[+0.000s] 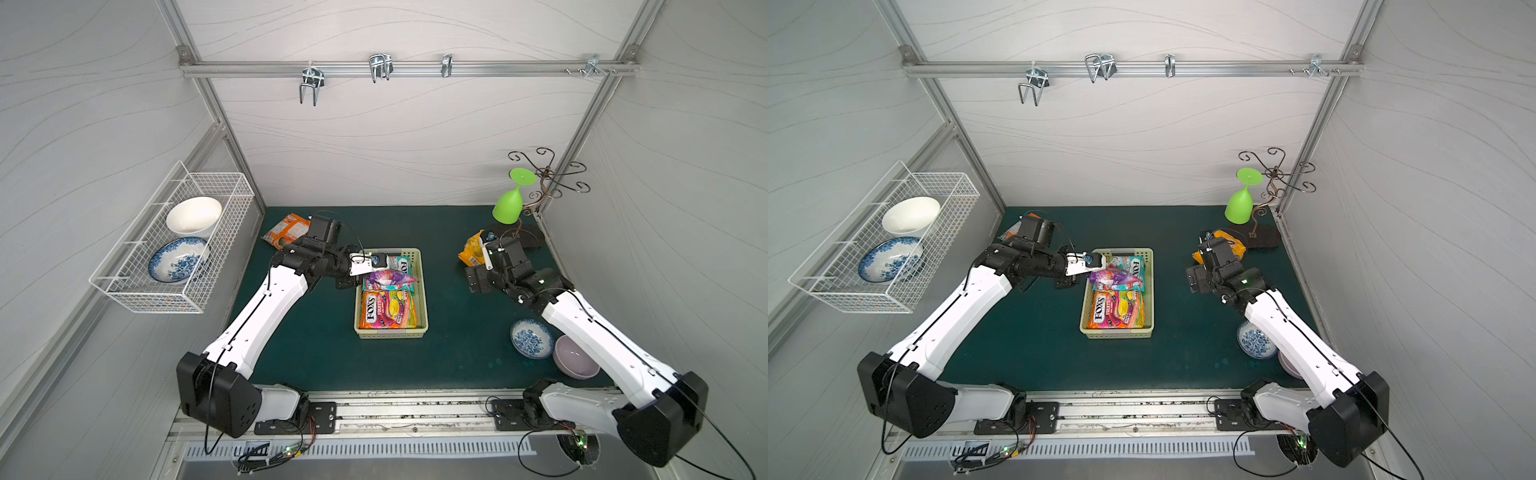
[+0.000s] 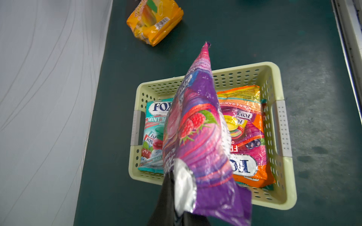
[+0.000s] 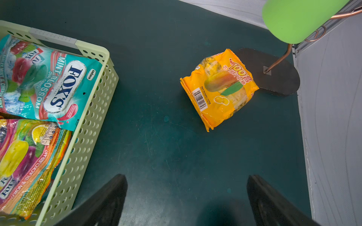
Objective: Put the candies in the basket
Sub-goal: Place the candy in the basket.
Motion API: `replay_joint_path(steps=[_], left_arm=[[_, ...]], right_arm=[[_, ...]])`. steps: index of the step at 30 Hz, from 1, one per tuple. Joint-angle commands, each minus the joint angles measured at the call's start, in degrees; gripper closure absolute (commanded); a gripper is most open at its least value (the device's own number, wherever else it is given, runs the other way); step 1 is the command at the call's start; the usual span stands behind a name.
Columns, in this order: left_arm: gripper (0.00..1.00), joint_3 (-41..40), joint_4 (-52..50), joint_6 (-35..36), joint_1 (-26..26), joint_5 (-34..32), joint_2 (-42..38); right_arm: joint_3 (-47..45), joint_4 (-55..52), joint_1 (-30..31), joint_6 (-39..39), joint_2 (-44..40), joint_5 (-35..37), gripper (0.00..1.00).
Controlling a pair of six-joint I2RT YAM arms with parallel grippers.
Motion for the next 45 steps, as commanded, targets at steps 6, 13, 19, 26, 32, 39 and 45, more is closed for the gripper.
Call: replay_joint_path(steps=[6,13,19,26,32,39,45], left_arm=[[1.00,-3.1,0.2,14.5,-3.2,0.6,2.4],[1.00,-3.1,3.6,18.8,-5.2,0.1,5.5],[1.00,-5.3,11.0,22.9,-6.1,-1.9,7.9],[0.84,-8.6,9.8,27.7,-6.1,-4.2,7.6],[0.54,-9.4,1.4,28.4,-5.8,-8.1,2.6],[0.12,-9.2,-4.8,27.8,-5.3,-12.2,-3.5],[0.09,-6.1,-8.1,19.9,-3.5,-13.6,-6.1]], right_arm=[[0.1,-0.1,-0.4,-0.5,0.9,-0.1,0.01],[-0.3,0.1,-0.4,-0.3,1.2,-0.5,0.01],[-0.6,1.0,-0.5,0.0,1.9,-1.3,0.01],[-0.1,0.5,-0.7,-0.1,2.3,-1.6,0.01],[1.1,0.0,-0.7,-0.7,3.4,-5.8,0.01],[1.4,2.0,0.3,-2.4,3.5,-16.8,0.09],[1.4,5.3,6.7,-5.4,5.3,-20.8,0.11]])
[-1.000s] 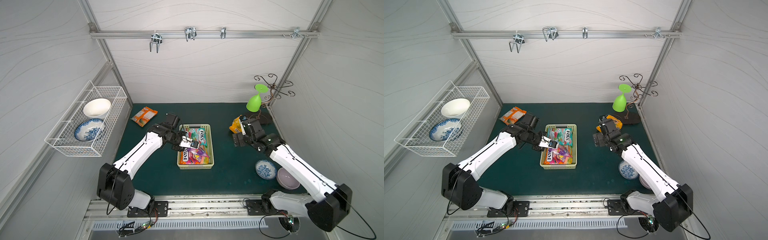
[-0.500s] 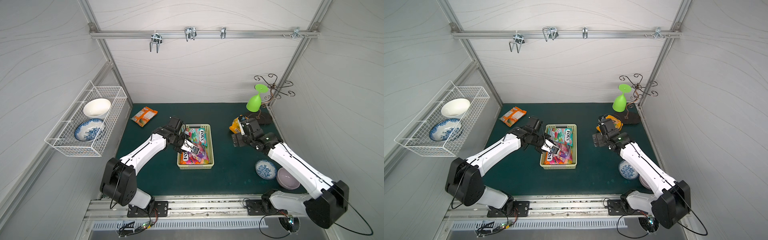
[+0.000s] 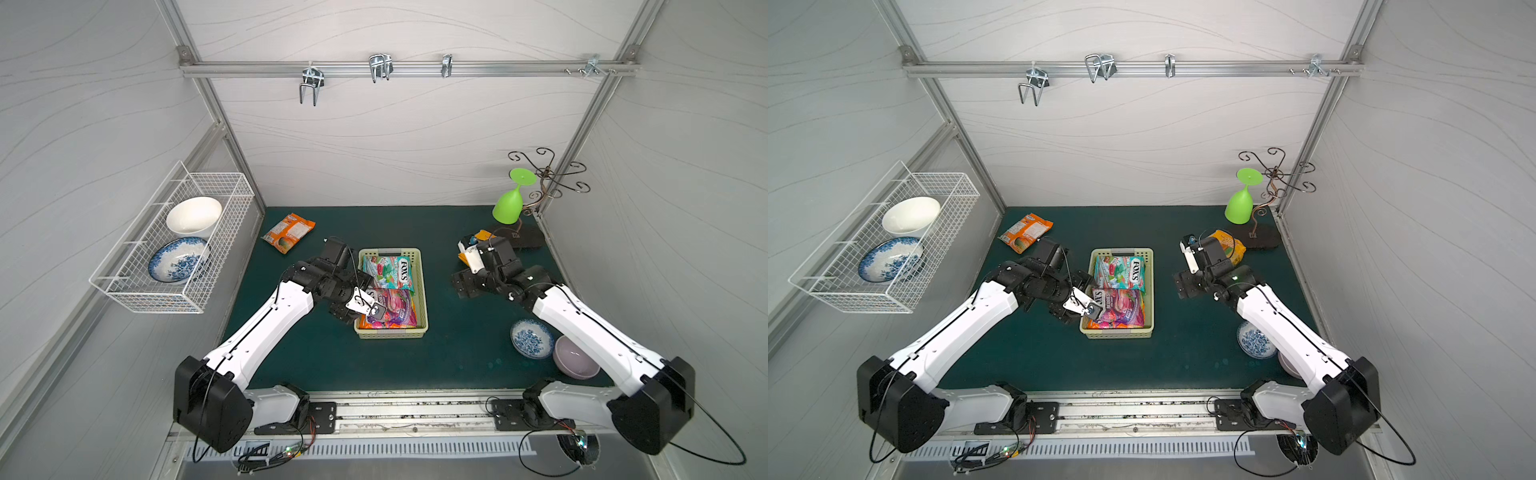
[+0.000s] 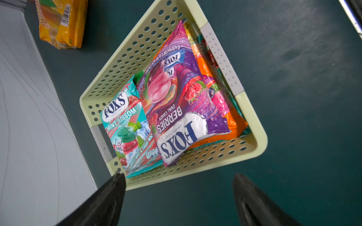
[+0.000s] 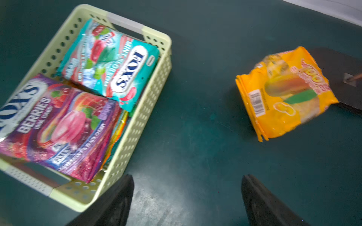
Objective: Put the candies in the basket
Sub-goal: Place the candy in the basket.
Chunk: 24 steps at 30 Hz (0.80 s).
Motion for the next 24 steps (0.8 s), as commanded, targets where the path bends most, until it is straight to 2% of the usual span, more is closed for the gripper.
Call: replay_joint_path(steps=[1,3,8,11,15,18,24], left_arm=[[0.08,4.0,-2.4,-7.5,2.1,-0.7,-1.9],[0.02,4.6,-1.7,-12.5,4.3,1.1,-2.8],[0.02,5.2,0.2,-25.1,9.5,3.9,-5.9],[0.02,5.5,1.7,-36.0,11.9,5.2,-7.9],[0.02,5.3,3.7,-50.5,12.3,5.1,-9.8],[0.02,6.1,5.5,-61.9,12.3,3.4,-10.4],[0.02,4.1,9.5,-77.8,12.4,-1.8,-10.4]], right_arm=[[1.8,2.5,4.2,-4.0,2.6,-4.7,0.11],[1.9,4.2,7.3,-7.3,4.1,-5.2,0.10],[3.6,8.3,12.1,-11.7,9.3,-8.0,0.10],[6.6,8.5,13.0,-14.3,14.1,-10.6,0.11],[10.1,8.0,13.7,-16.0,19.8,-16.4,0.12],[11.7,8.2,13.9,-19.8,23.3,-21.8,0.20],[16.7,7.2,13.8,-23.5,29.5,-23.8,0.26]])
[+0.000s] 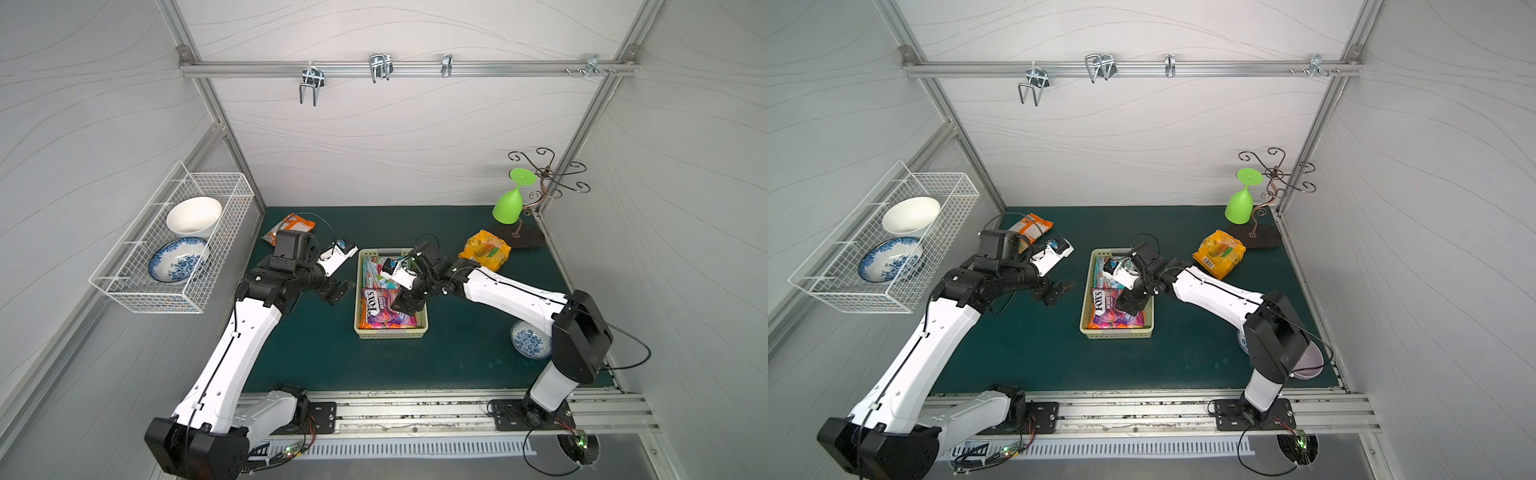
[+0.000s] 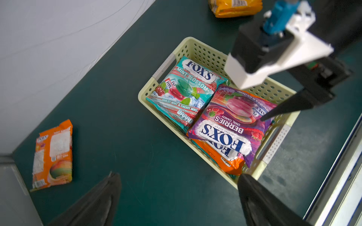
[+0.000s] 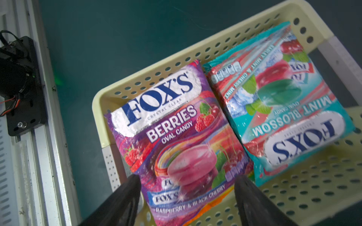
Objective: Put the candies in the basket
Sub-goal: Place the candy in the basket.
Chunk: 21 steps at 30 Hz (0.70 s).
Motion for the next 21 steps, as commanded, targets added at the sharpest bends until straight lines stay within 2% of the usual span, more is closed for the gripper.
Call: replay_joint_path(steps=[1,5,9,15,17,21], left_arm=[[0.02,-0.3,5.6,-15.4,0.4,-4.0,-0.6],[0.02,-4.1,8.1,-21.5,1.6,-2.7,-1.2],[0.03,-4.4,7.6,-21.4,2.1,-3.8,-1.5],[0.02,-4.3,8.4,-22.2,2.3,-4.8,-1.2],[0.03,-4.8,9.2,-22.6,2.4,-6.3,-1.2],[0.03,-5.1,10.0,-23.3,2.5,-7.0,-1.0]], right_arm=[[3.9,-0.8,0.2,-3.9,3.1,-4.5,0.29],[6.1,-0.1,0.3,-3.6,7.6,-6.1,0.36],[6.0,0.9,1.2,-3.3,12.3,-6.7,0.40],[4.5,1.8,1.0,-1.1,19.0,-2.9,0.49],[5.1,1.5,1.0,-0.5,19.6,-1.1,0.51],[4.0,2.8,1.0,0.6,17.1,-2.6,0.51]])
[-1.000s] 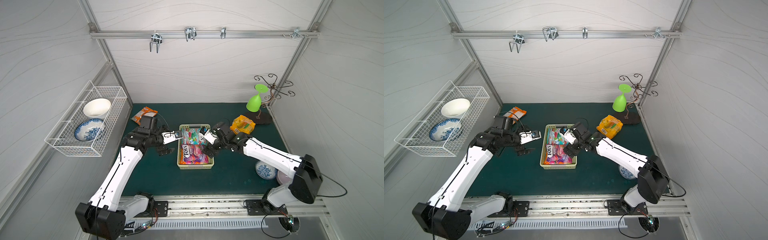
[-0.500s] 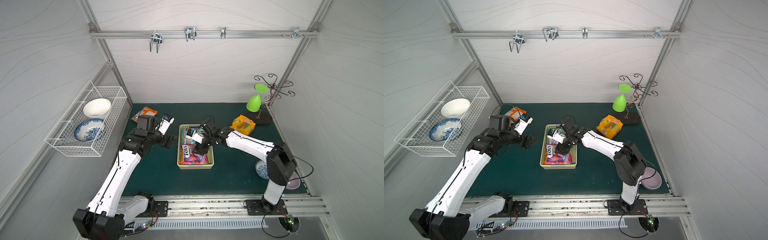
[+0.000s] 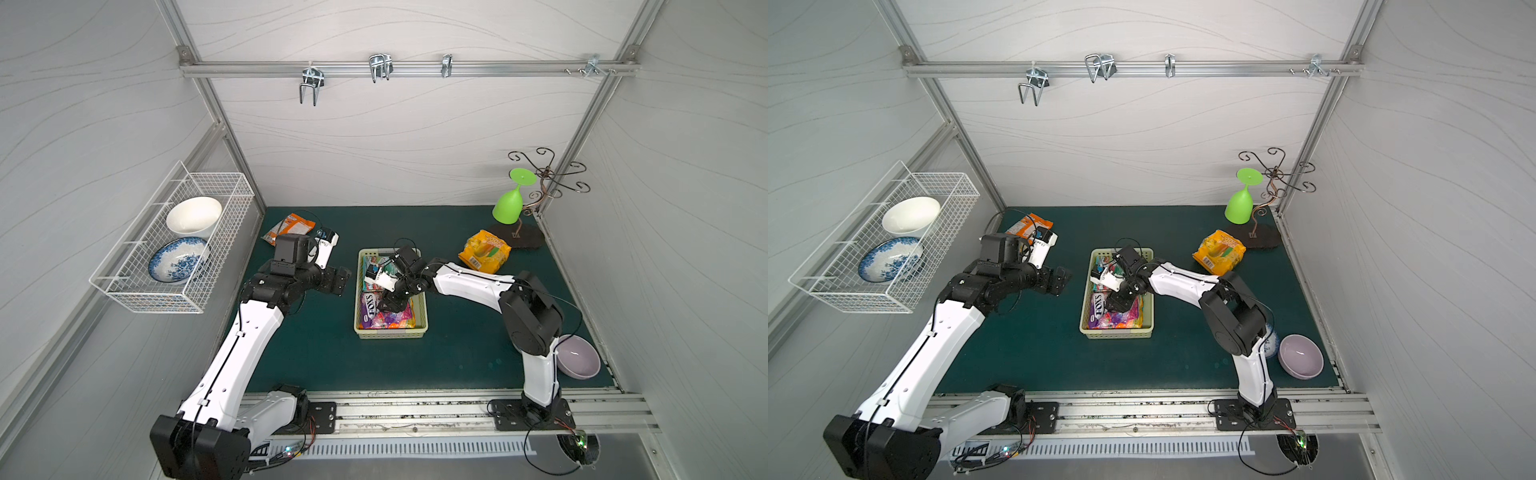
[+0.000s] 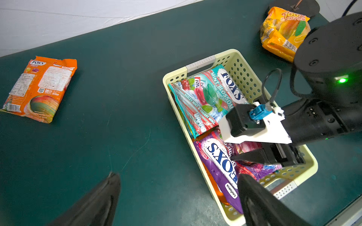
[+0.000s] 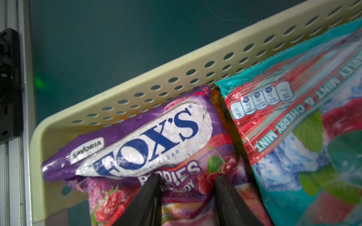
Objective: Put the candies in the basket
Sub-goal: Place the candy in the basket.
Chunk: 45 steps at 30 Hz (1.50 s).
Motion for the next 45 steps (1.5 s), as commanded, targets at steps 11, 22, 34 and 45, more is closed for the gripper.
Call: replay_joint_path(steps=[11,22,34,45], left_arm=[[0.02,0.7,2.8,-2.7,1.6,-0.8,-0.2],[0.02,2.2,5.0,-2.4,1.8,-10.3,3.6],[0.02,9.5,-0.3,-9.1,9.1,-9.4,11.8],[0.03,4.8,2.0,-7.6,9.4,-5.4,9.8]], right_arm=[[-6.6,-3.9,0.1,0.0,-11.9,0.8,0.46],[-13.9,1.2,1.8,6.2,-8.4,6.6,0.47],[-13.3,-2.5,1.6,10.8,-19.8,14.6,0.44],[-11.5,-15.1,-6.5,23.2,-25.6,35.3,0.33]])
